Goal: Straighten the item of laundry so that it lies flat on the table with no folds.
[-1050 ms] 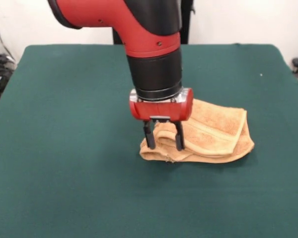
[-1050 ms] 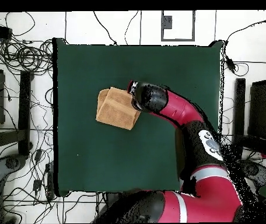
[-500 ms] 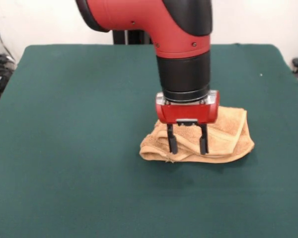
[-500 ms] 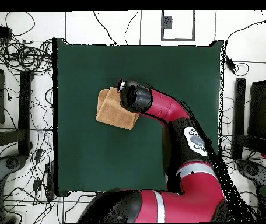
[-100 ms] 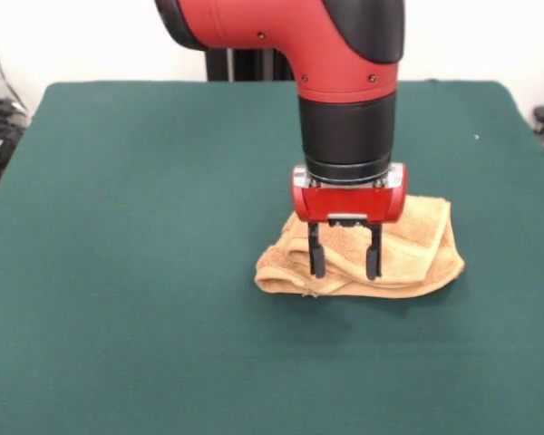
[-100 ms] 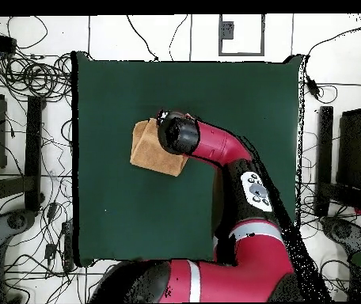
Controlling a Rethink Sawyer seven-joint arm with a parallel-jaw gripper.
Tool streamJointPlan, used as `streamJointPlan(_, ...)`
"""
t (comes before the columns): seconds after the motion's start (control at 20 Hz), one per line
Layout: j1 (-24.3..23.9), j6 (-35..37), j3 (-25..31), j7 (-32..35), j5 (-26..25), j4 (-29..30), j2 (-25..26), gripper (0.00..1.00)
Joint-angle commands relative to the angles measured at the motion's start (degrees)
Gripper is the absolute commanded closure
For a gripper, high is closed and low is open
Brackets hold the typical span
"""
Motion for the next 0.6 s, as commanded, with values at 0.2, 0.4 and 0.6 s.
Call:
streamJointPlan(0.2,4.2,-3.2,-3.8,7.8,-4.1,-2.2,-0.6,0.00)
streamJointPlan(0.4,4.8,-3.9,-4.6,8.3,-4.4,-2.3,-0.6,0.00)
streamJointPlan(0.6,5.0,-4.4,-4.9,8.5,-5.0,-2.5,-0.6,0.00)
